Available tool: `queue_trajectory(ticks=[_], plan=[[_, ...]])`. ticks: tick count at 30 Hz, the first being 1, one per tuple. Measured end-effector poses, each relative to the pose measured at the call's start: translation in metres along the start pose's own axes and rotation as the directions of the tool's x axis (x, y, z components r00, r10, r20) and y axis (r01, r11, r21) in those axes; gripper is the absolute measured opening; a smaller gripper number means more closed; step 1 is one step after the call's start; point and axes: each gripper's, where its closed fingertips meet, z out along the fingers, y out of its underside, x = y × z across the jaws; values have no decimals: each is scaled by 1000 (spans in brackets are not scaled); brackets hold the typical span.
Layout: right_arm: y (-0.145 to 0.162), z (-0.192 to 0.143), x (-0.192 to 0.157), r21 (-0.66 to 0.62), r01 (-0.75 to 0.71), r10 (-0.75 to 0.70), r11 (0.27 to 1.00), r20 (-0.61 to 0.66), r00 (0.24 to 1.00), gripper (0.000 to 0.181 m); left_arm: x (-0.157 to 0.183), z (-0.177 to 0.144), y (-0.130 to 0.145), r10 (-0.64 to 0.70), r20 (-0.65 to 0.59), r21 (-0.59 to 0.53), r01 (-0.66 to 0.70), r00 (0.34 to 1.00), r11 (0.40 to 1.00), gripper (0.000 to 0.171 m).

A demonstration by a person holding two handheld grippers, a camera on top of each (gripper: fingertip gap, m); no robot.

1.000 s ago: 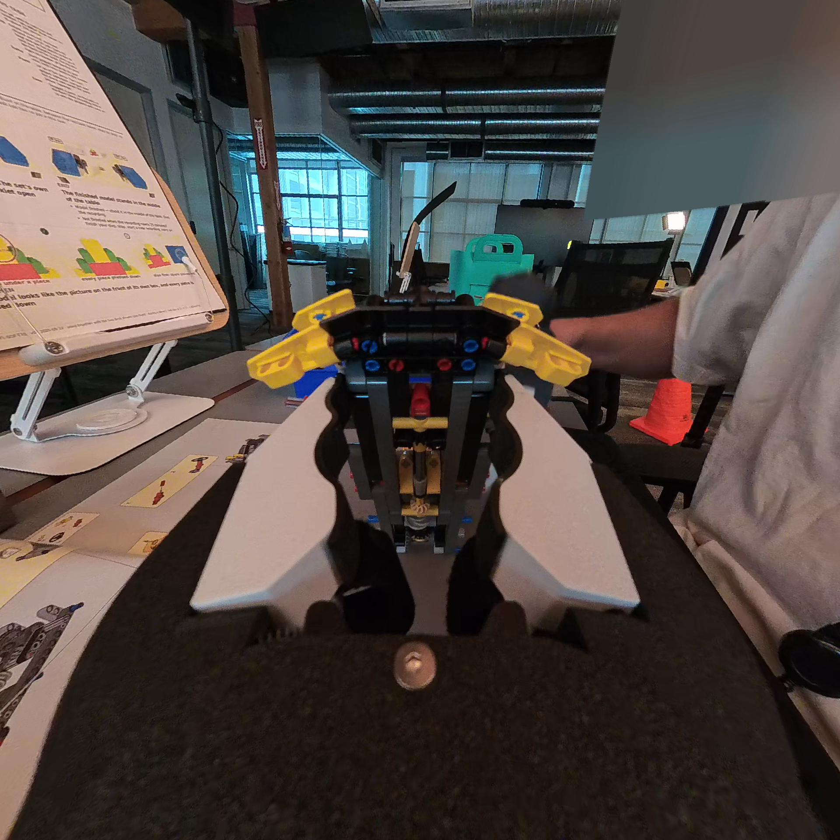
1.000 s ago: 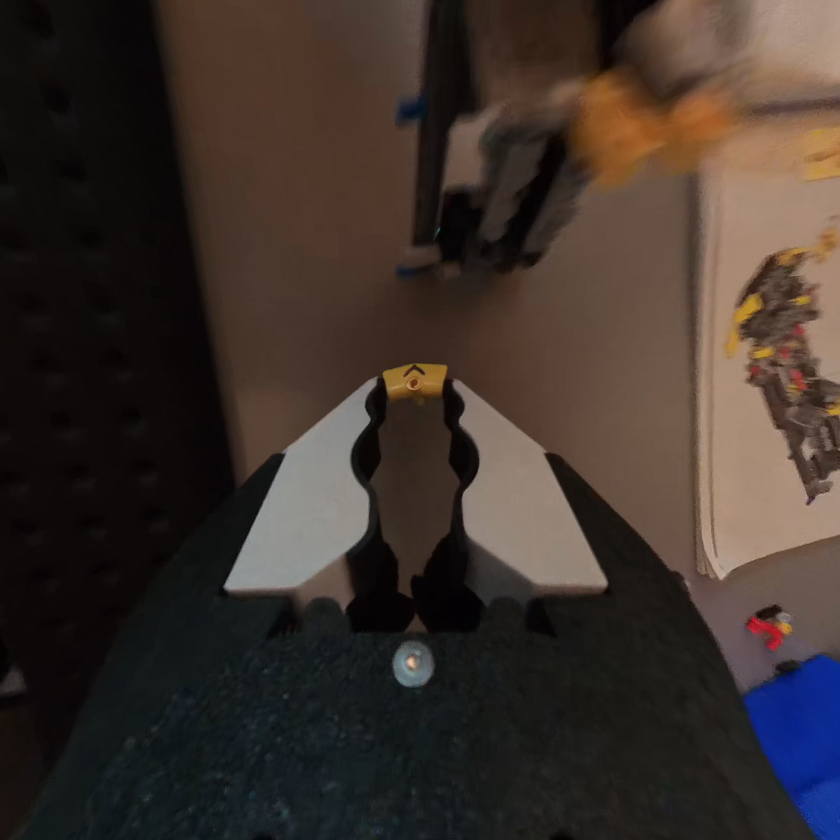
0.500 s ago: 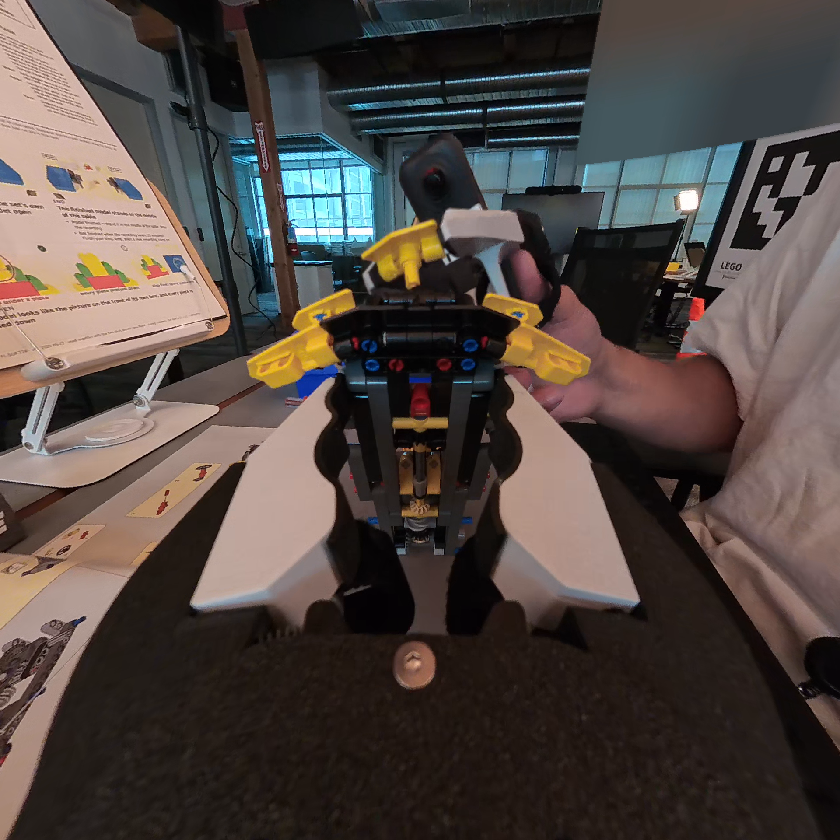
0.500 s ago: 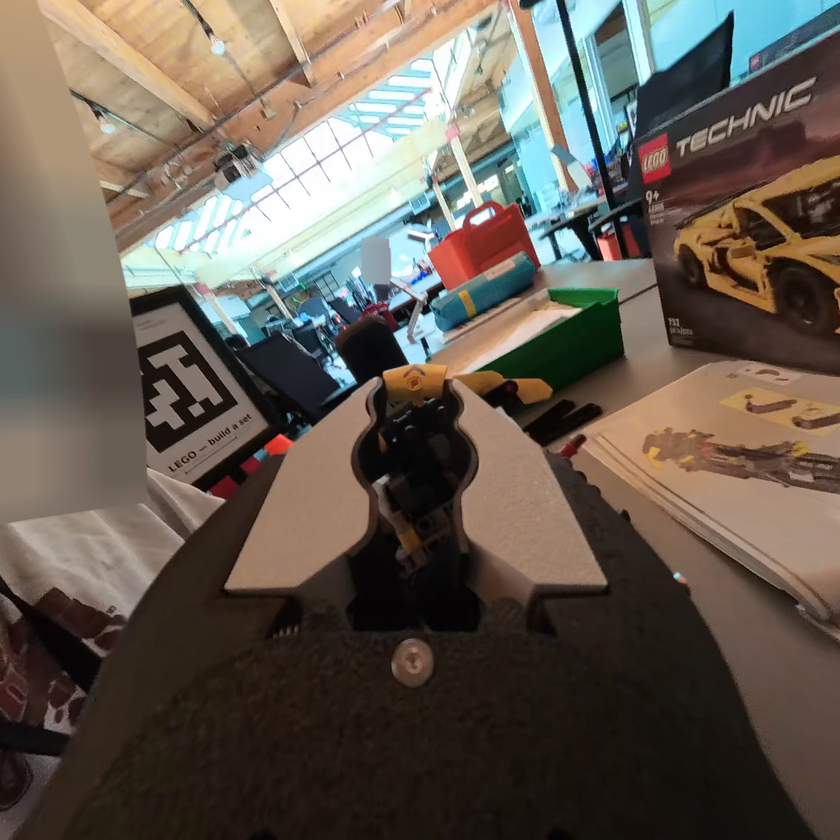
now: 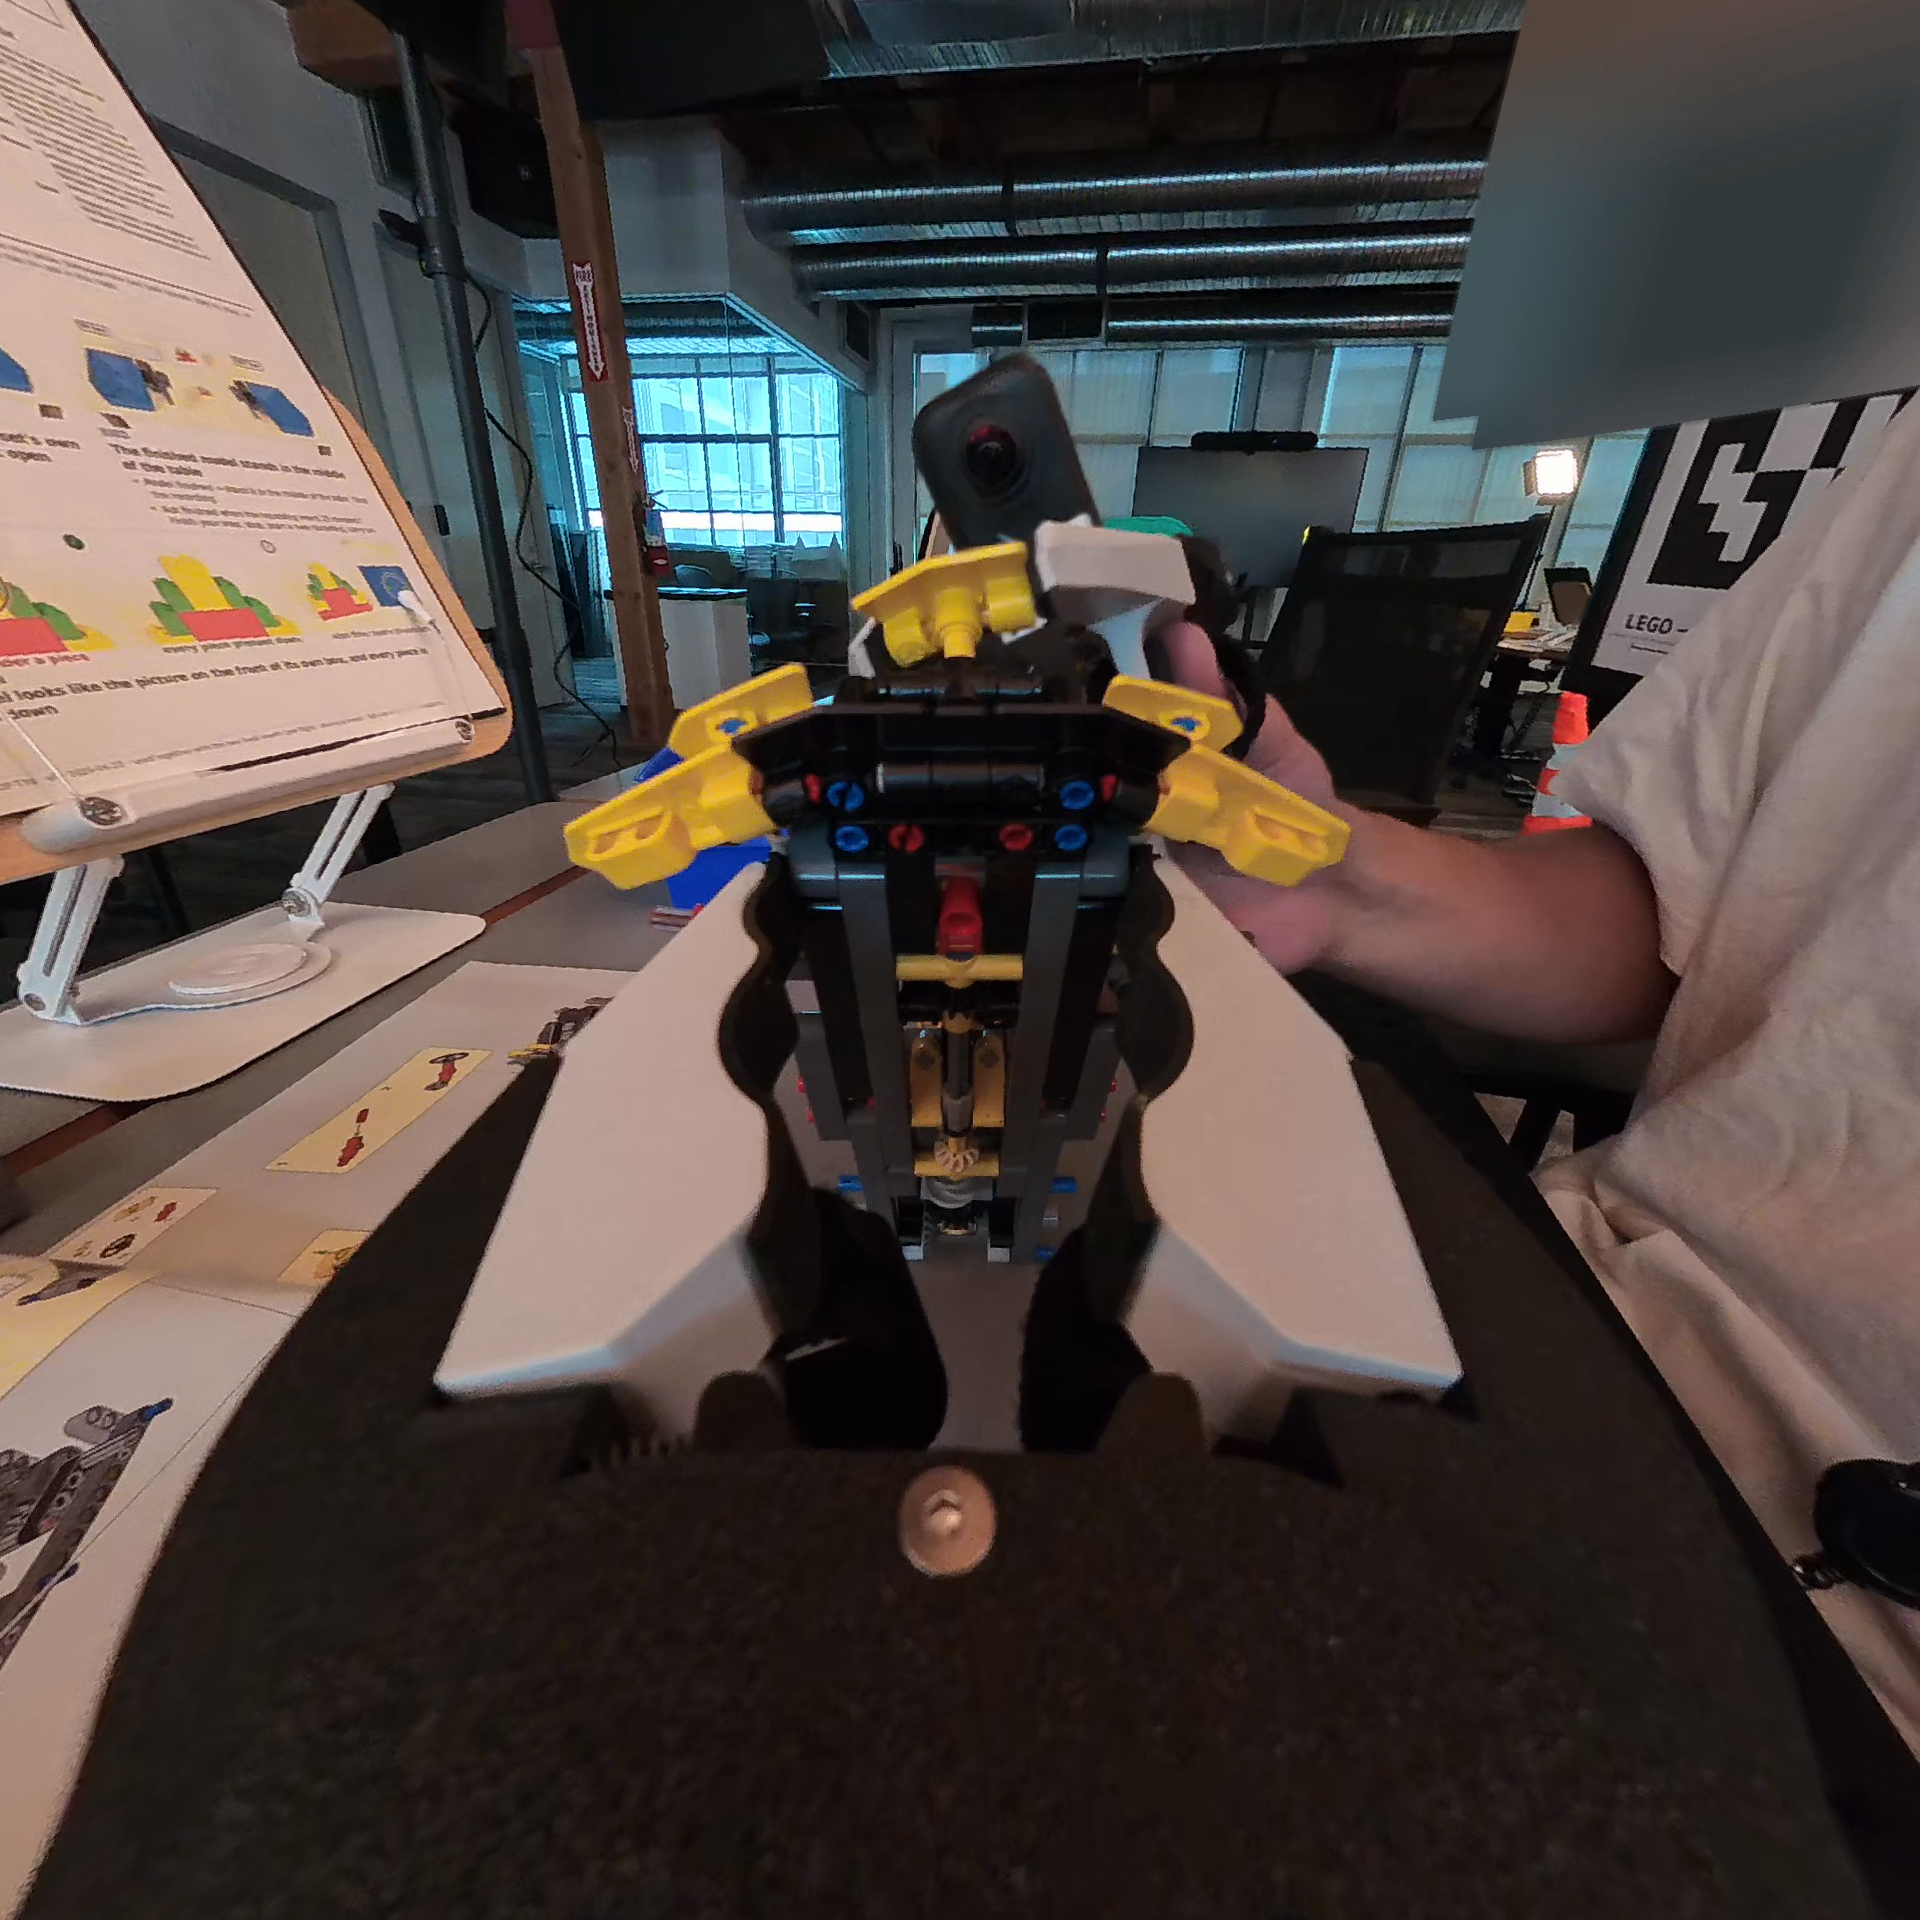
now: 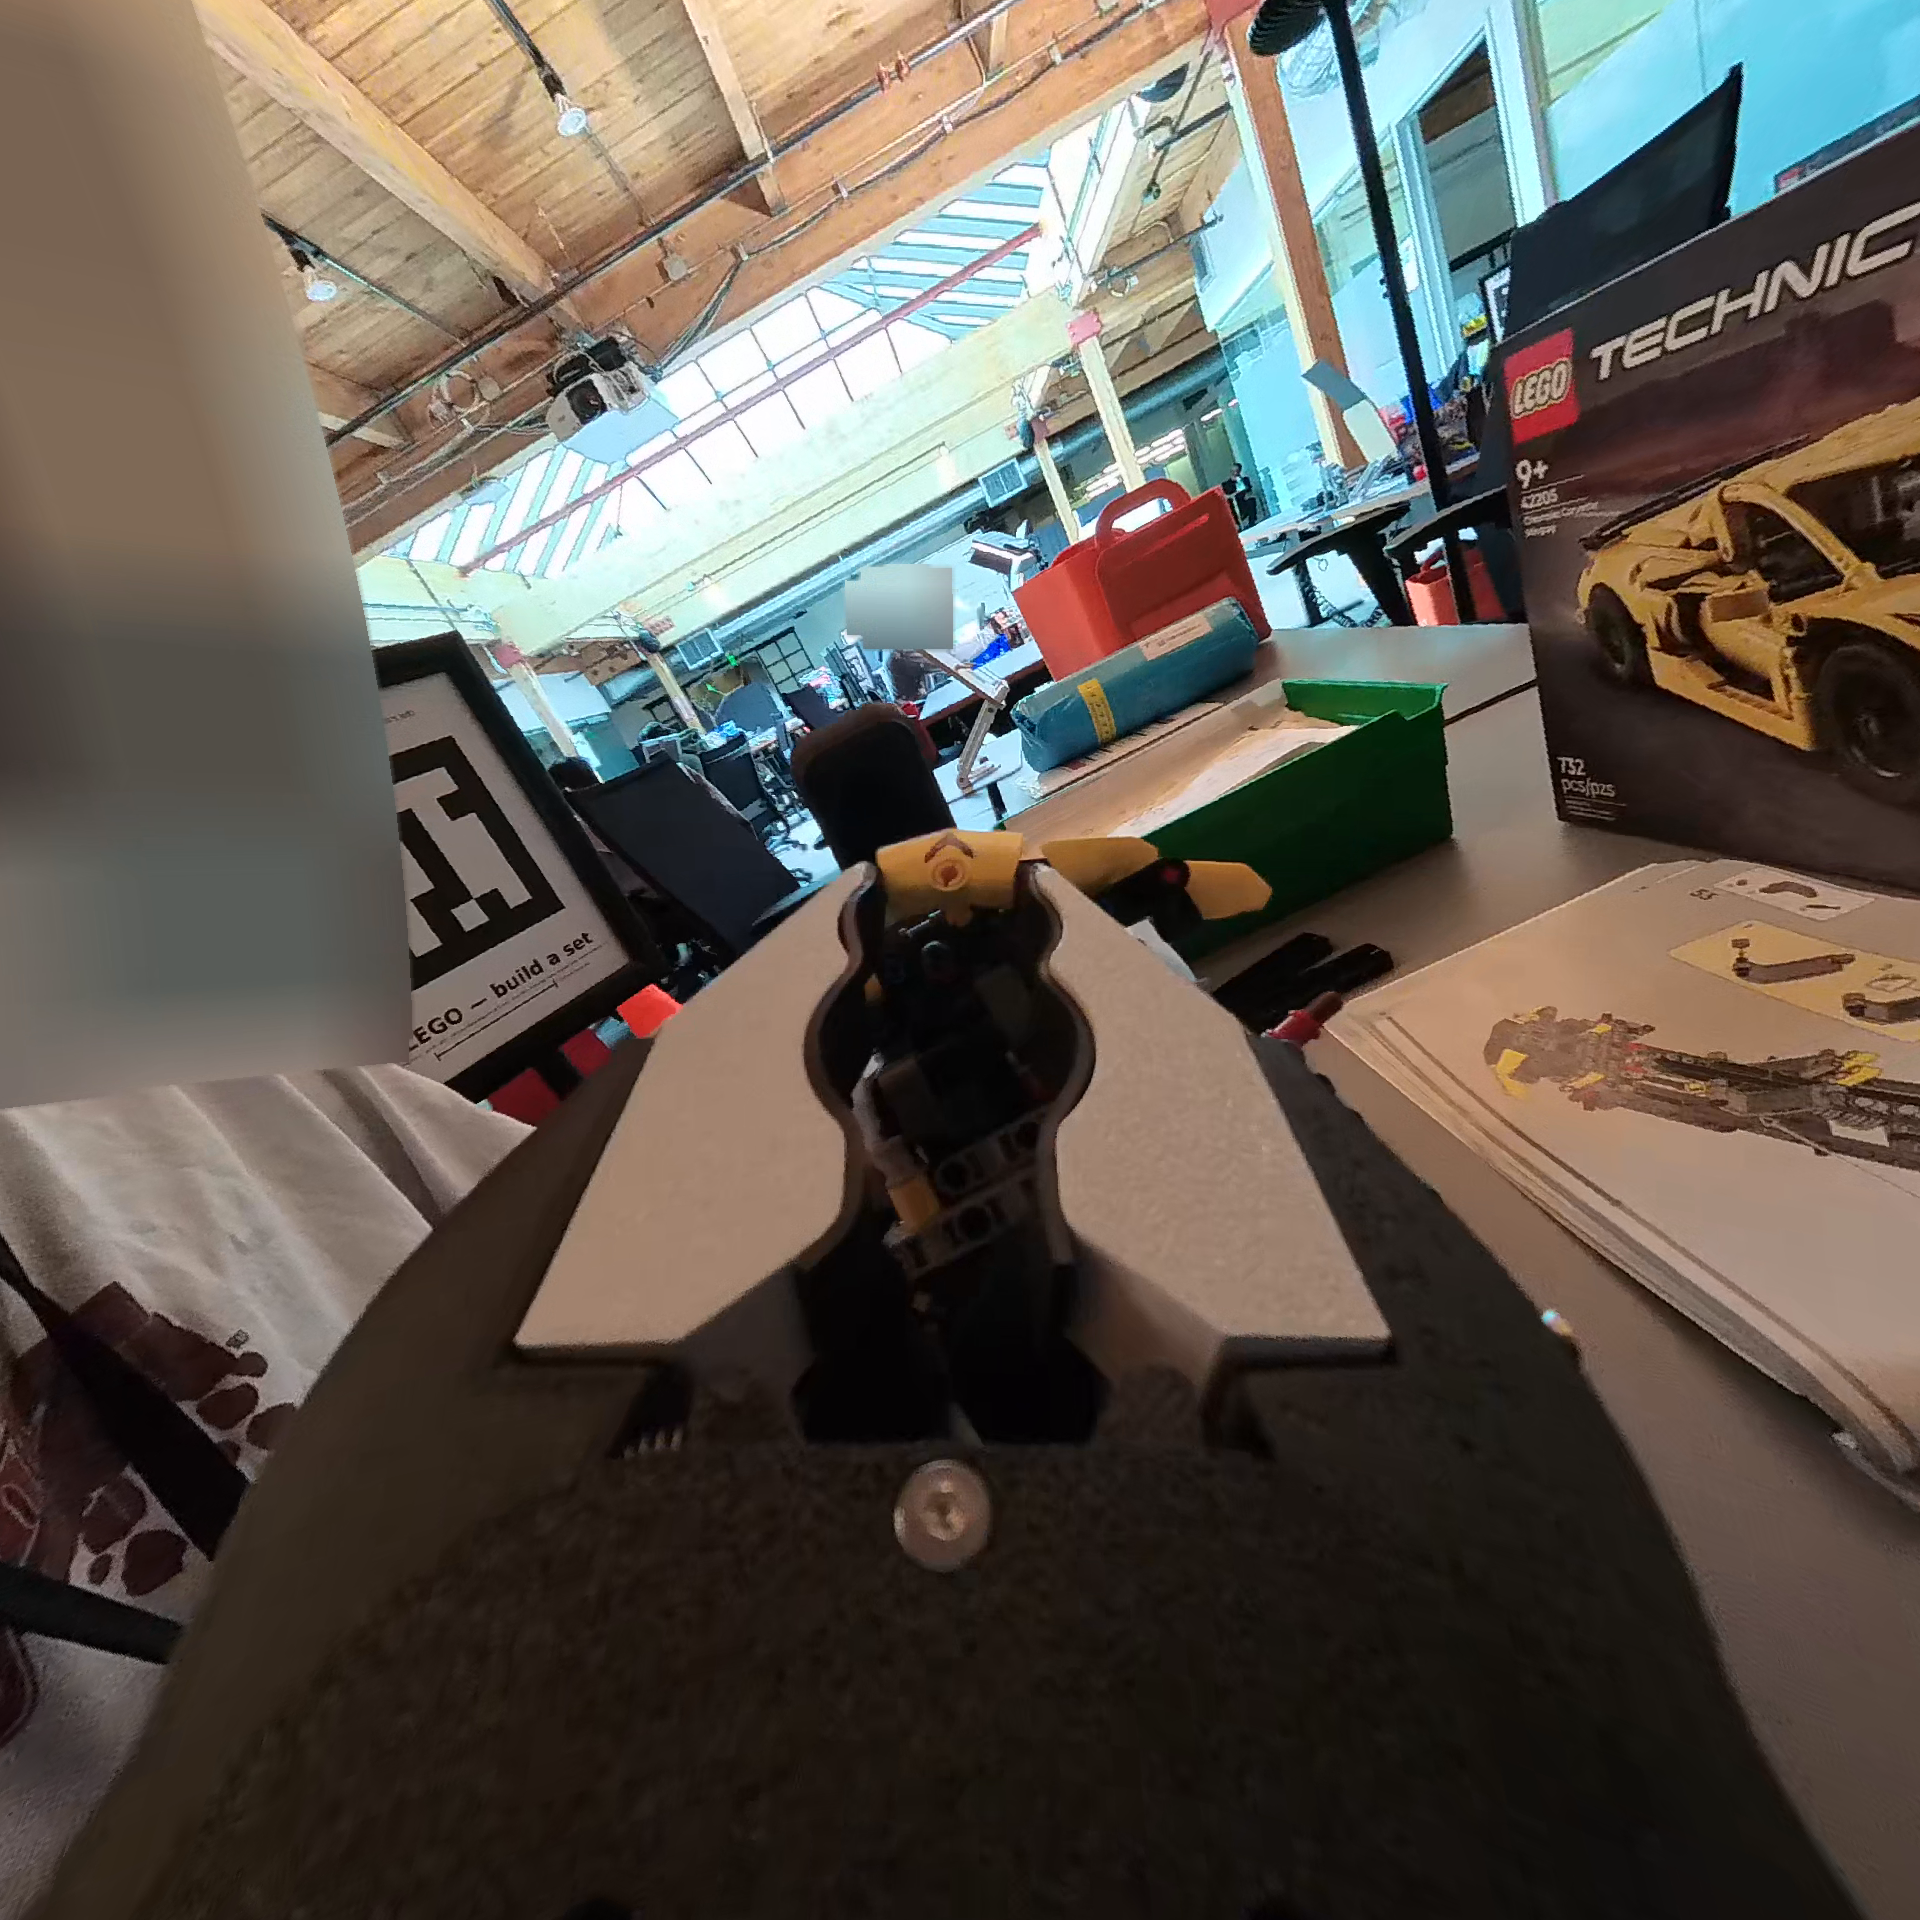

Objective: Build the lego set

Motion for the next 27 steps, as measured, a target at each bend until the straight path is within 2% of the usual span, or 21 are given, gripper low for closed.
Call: queue_trajectory(ticks=[4, 10, 17, 21, 27], plan=[[-1, 1, -1, 25, -40, 38, 999, 51, 998, 24, 2, 0, 0, -25, -24, 11, 25, 999, 1000, 58], [2, 0, -2, -75, 83, -82, 994, 25, 996, 24, 3, 1, 1, -17, -31, 6, 17, 999, 1000, 58], [6, -4, -1, -132, 75, -69, 988, 51, 996, 25, 3, 0, 2, -26, -38, 1, 26, 999, 1000, 58], [8, -6, -1, -199, 208, -195, 958, 88, 977, 24, 4, 1, 2, -23, -43, 0, 23, 999, 1000, 58], [9, -4, -5, -304, 378, -321, 875, 221, 921, 24, 7, 1, 3, 3, -51, -13, -3, 999, 1000, 58]])
